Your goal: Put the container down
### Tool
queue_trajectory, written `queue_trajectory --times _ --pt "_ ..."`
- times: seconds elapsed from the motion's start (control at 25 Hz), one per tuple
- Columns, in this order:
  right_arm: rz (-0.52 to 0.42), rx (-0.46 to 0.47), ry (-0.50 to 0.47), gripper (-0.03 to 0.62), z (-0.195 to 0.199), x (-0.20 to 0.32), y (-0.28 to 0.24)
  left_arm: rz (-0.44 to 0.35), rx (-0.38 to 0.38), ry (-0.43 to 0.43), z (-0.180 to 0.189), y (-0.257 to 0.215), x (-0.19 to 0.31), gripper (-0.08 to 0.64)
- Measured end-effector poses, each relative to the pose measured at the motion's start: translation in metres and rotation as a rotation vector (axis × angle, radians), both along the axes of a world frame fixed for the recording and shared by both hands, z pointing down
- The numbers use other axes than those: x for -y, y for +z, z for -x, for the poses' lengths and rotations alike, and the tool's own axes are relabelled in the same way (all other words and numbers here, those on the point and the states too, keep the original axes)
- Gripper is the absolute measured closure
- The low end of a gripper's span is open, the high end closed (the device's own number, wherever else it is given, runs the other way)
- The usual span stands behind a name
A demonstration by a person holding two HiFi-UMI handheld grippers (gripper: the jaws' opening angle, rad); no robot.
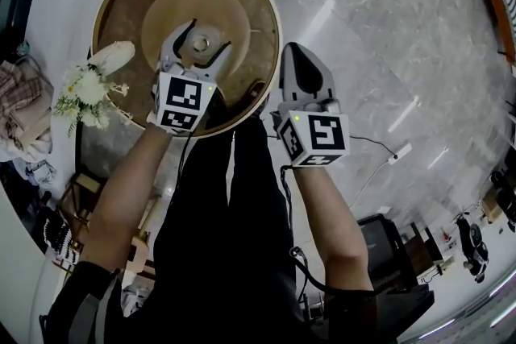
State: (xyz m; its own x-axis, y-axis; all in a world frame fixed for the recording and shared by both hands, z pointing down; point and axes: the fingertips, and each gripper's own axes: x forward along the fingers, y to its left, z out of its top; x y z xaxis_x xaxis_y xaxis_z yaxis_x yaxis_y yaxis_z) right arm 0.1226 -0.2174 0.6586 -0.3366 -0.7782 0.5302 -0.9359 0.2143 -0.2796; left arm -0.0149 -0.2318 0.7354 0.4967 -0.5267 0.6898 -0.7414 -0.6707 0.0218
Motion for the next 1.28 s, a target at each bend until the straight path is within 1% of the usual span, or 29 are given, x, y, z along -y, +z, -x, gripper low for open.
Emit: queue_trajectory --times 0.16,0.32,0.4,0.64,0.8,1.28 --pt "-0.026 -0.016 -0.089 0.586 0.02 0.006 0.017 0.019 0.019 -0.009 0.002 0.022 0.0 0.221" --pt "-0.019 -0.011 -0.114 0.586 0.028 0.008 0.028 0.044 0.039 -0.021 0.003 0.041 -0.003 0.221" --pt "0.001 -0.005 -0.121 0.586 0.029 0.007 0.033 0.05 0.044 -0.019 0.003 0.049 -0.004 0.221" --pt "0.023 -0.002 -0.135 0.586 0.032 0.007 0.052 0.056 0.062 0.001 0.002 0.074 -0.002 0.221" --pt "0.03 0.007 -0.124 0.586 0.028 0.007 0.062 0.055 0.065 0.009 0.0 0.087 0.001 0.221" --pt "0.048 0.03 -0.095 0.586 0.025 0.002 0.072 0.059 0.081 0.003 0.005 0.106 0.006 0.221"
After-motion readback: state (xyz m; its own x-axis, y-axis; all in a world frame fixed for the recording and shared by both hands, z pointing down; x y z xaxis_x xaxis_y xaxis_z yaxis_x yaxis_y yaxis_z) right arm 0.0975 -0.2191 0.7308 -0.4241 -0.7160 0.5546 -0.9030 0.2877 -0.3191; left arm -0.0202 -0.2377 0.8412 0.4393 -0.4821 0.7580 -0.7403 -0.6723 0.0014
